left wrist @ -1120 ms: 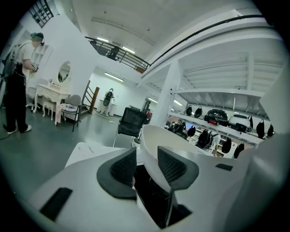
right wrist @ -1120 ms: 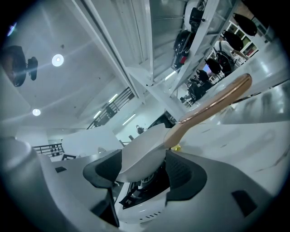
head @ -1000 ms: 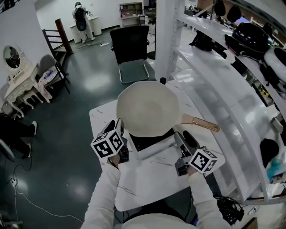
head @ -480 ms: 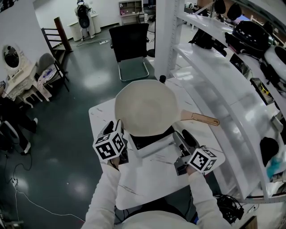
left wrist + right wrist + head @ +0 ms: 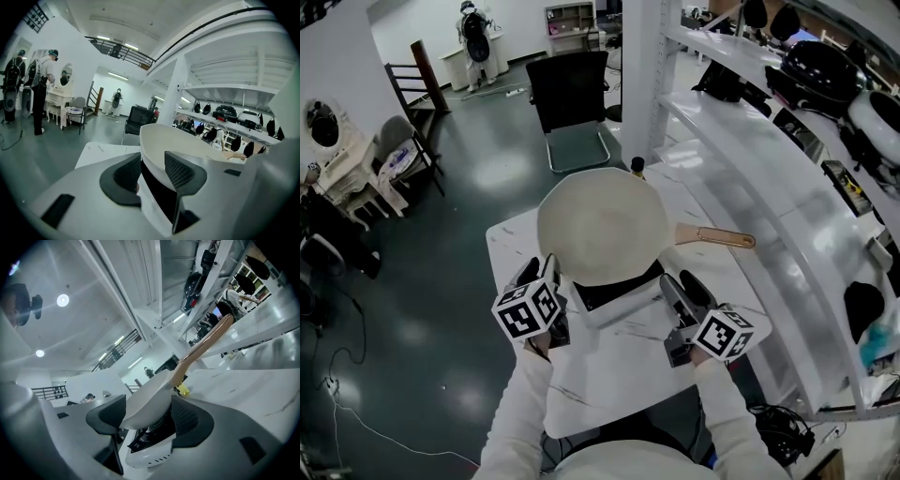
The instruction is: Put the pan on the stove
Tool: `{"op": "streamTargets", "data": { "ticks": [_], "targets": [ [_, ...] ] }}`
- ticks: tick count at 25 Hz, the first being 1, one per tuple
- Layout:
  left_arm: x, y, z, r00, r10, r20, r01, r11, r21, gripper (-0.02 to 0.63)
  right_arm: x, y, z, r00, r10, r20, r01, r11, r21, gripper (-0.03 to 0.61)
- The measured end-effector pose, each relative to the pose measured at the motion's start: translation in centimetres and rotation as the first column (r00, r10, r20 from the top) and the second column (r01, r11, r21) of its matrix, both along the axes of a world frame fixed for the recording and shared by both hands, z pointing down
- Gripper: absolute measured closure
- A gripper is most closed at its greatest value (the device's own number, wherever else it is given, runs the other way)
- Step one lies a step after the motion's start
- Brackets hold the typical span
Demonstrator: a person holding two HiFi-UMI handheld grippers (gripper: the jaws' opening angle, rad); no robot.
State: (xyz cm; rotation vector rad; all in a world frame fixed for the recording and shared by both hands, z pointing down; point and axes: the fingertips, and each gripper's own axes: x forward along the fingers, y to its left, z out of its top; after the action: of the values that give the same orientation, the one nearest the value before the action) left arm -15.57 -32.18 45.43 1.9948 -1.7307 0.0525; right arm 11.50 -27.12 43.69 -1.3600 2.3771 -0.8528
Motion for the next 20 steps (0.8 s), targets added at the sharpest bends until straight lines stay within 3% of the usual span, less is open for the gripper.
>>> {"op": "streamTargets", "data": {
  "ticks": [10,17,20],
  "targets": [
    [-0.2,1.1,-2.7,0.999,0.012,-0.045,-0.009,0.997,0.076,0.442,-0.3,0.5,-1.0,0.999,0.007,-0.047,-0.006,1.000,0.028,0.270],
    [0.5,3.1,-4.0,0.998,0.061,-0.008,-0.059,0.991,0.124,0.480,-1.3,1.5,-2.6,0.989,0.001,-0.146,0.013,0.995,0.094,0.273],
    [0.8,4.1,-4.3,0.997,0.078,0.015,-0.079,0.988,0.135,0.497,-1.9,2.3,-3.3,0.978,0.001,-0.211,0.025,0.992,0.121,0.312]
  ]
}}
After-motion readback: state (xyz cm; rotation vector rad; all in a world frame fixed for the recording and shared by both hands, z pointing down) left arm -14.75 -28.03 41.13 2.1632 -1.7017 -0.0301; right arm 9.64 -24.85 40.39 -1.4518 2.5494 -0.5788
